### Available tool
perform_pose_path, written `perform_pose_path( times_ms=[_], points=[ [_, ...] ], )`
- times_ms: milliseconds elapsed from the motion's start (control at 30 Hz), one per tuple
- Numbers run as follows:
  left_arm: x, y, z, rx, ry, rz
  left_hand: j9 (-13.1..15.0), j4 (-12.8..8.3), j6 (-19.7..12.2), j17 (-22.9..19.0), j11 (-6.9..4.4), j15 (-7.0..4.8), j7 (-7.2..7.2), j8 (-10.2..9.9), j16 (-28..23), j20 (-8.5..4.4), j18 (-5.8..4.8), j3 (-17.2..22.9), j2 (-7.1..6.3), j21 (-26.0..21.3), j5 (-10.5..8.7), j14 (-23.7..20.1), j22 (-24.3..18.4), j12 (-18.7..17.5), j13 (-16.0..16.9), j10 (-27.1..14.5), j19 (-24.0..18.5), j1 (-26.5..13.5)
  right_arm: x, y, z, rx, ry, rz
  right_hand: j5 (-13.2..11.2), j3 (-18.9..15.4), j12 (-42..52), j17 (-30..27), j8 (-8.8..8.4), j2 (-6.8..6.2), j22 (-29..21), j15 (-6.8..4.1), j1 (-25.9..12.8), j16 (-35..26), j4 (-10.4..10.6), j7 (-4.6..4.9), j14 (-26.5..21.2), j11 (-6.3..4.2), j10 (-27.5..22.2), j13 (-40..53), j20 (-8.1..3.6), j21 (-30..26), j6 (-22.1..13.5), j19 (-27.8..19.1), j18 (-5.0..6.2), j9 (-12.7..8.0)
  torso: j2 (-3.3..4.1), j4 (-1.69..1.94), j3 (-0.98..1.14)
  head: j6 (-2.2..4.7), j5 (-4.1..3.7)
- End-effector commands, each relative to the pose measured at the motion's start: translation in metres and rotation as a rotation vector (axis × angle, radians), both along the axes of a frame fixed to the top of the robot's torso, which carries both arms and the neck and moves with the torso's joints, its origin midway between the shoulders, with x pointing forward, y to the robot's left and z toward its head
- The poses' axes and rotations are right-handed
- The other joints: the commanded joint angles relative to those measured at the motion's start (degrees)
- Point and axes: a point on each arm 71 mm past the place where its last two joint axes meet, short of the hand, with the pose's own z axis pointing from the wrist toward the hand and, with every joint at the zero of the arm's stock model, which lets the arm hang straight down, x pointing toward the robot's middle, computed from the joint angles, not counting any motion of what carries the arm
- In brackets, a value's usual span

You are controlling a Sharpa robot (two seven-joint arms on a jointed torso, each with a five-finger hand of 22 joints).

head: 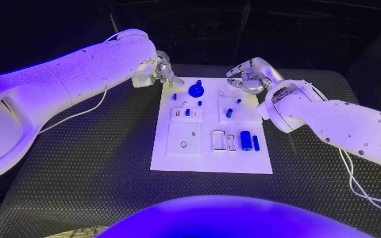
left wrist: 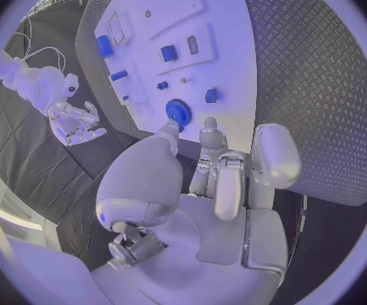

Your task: Assemble the parts on the task board

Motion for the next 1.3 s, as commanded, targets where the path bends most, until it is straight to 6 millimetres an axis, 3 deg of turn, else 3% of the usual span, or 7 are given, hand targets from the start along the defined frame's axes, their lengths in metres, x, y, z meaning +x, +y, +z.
perform_pose_path(
  times_ms=[33, 767, 1300],
  points=[
    [0.002, 0.000, -0.004, 0.043, 0.023, -0.028, -0.07, -0.02, 0.36, 15.09, 0.08, -0.04, -0.13, 0.35, 0.36, 0.00, 0.18, -0.30, 0.11, 0.12, -0.12, 5.83, 8.84, 0.09, -0.14, 0.38, 0.57, 0.45, 0.000, 0.002, 0.001, 0.002, -0.002, 0.012, 0.23, -0.35, -0.14, 9.12, 0.22, -0.11, 0.00, -0.05, 0.40, -0.28, -0.03, 0.08, 4.60, -0.08, -0.27, 0.06, -0.02, -0.18, -0.48, -0.40, 0.51, -0.07, -0.05, 0.04, 0.00, -0.01, 0.09],
    [0.004, -0.002, -0.030, 0.090, 0.092, -0.016, -0.23, -0.10, 0.38, 15.09, 0.07, -0.04, -0.14, 0.31, 0.36, -0.03, 0.18, -0.69, 0.16, 0.03, -0.09, 5.83, 8.85, -0.02, -0.29, 0.20, 0.54, 1.11, 0.000, 0.004, 0.002, 0.005, -0.001, 0.018, 0.26, -0.35, -0.09, 9.13, 0.23, -0.03, 0.01, -0.04, 0.47, -0.28, -0.02, 0.08, 4.60, -0.07, -0.22, 0.13, -0.01, -0.18, -0.50, -0.40, 0.51, -0.06, -0.08, 0.02, -0.03, -0.01, 0.36],
    [0.004, -0.003, -0.035, 0.082, 0.091, -0.008, -0.47, -0.42, 0.64, 15.09, 0.00, -0.09, -0.22, 0.39, 0.36, -0.08, 0.15, -1.09, 1.05, 0.17, -0.01, 5.83, 8.94, 0.02, -0.31, 0.16, 0.55, 2.67, 0.000, 0.005, 0.001, 0.005, -0.001, 0.020, 0.26, -0.35, -0.09, 9.13, 0.23, -0.03, 0.01, -0.04, 0.47, -0.28, -0.02, 0.08, 4.60, -0.07, -0.22, 0.13, -0.01, -0.18, -0.50, -0.40, 0.51, -0.06, -0.13, 0.05, -0.02, -0.01, 0.44]
  ],
)
